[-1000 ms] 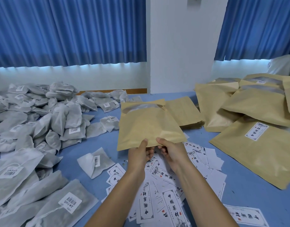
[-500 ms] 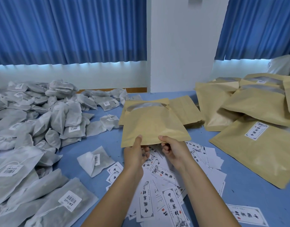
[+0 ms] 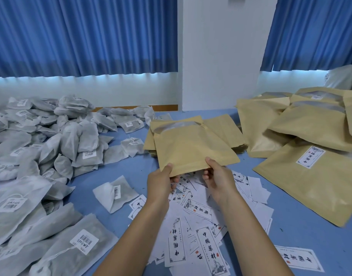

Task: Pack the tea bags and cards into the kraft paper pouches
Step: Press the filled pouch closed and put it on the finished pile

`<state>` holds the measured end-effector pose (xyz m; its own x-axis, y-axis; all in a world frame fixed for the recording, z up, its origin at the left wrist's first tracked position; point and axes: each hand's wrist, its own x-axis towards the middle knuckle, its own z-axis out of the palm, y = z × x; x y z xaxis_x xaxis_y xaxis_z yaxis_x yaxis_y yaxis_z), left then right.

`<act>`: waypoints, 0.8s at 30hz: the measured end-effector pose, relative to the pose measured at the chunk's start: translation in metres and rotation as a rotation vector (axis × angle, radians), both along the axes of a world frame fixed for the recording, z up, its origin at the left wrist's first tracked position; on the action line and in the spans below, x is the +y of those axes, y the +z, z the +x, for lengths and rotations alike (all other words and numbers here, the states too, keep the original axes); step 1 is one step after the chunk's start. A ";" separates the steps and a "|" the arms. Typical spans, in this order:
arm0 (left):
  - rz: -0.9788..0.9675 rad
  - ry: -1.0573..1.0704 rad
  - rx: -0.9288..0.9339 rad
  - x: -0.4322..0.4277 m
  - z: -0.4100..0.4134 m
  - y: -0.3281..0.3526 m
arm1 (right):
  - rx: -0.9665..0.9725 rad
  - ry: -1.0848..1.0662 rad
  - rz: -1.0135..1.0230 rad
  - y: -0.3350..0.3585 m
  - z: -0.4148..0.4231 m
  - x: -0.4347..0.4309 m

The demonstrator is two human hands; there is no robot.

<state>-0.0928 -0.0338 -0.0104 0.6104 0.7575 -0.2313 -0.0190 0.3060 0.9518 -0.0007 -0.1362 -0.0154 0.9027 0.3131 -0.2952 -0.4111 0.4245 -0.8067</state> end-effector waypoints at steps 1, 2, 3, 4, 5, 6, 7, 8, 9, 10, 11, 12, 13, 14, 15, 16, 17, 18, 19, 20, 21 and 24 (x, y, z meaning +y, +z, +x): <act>0.043 0.002 0.024 0.000 0.001 -0.001 | -0.011 0.012 0.013 0.000 -0.002 0.001; 0.083 0.007 0.045 -0.001 0.001 -0.002 | -0.027 0.046 0.022 0.000 -0.007 0.004; 0.115 0.011 0.055 -0.002 0.002 -0.003 | -0.043 0.097 0.017 -0.001 -0.012 0.007; 0.136 0.007 0.055 -0.004 0.002 -0.003 | -0.062 0.157 -0.007 -0.001 -0.019 0.011; 0.153 -0.006 0.051 -0.005 0.003 -0.003 | -0.084 0.207 -0.040 -0.001 -0.025 0.015; 0.174 -0.027 0.050 -0.007 0.003 -0.004 | -0.101 0.238 -0.057 -0.002 -0.031 0.018; 0.203 -0.047 0.057 -0.008 0.003 -0.004 | -0.109 0.244 -0.053 -0.002 -0.034 0.021; 0.240 -0.063 0.075 -0.009 0.003 -0.004 | -0.098 0.233 -0.036 -0.003 -0.035 0.022; 0.280 -0.072 0.100 -0.009 0.003 -0.004 | -0.075 0.211 -0.018 -0.004 -0.034 0.023; 0.314 -0.078 0.125 -0.009 0.003 -0.005 | -0.051 0.184 0.001 -0.004 -0.033 0.023; 0.335 -0.079 0.145 -0.008 0.003 -0.005 | -0.034 0.166 0.018 -0.004 -0.031 0.022; 0.341 -0.078 0.154 -0.009 0.003 -0.005 | -0.022 0.162 0.026 -0.003 -0.029 0.021; 0.339 -0.075 0.155 -0.009 0.003 -0.005 | -0.012 0.173 0.018 -0.002 -0.029 0.020; 0.338 -0.072 0.153 -0.010 0.003 -0.004 | -0.004 0.203 -0.003 -0.001 -0.028 0.019; 0.341 -0.068 0.150 -0.011 0.003 -0.004 | 0.004 0.241 -0.019 0.000 -0.027 0.018; 0.348 -0.058 0.146 -0.012 0.003 -0.003 | 0.012 0.268 -0.020 0.001 -0.025 0.016; 0.357 -0.044 0.145 -0.011 0.003 -0.001 | 0.015 0.269 -0.008 0.001 -0.023 0.015; 0.368 -0.028 0.149 -0.010 0.003 0.000 | 0.008 0.243 0.000 0.002 -0.021 0.014; 0.377 -0.019 0.155 -0.008 0.003 0.000 | -0.008 0.208 0.002 0.001 -0.017 0.012; 0.381 -0.019 0.162 -0.006 0.002 0.000 | -0.029 0.180 -0.005 0.001 -0.015 0.011; 0.382 -0.027 0.170 -0.006 0.002 0.000 | -0.050 0.165 -0.024 0.001 -0.013 0.010; 0.364 -0.048 0.174 -0.007 0.002 -0.001 | -0.094 0.167 -0.100 0.000 -0.012 0.008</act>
<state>-0.0912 -0.0408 -0.0111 0.6224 0.7807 -0.0561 0.1580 -0.0551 0.9859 -0.0127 -0.1283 -0.0155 0.8660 0.4337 -0.2489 -0.3897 0.2733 -0.8795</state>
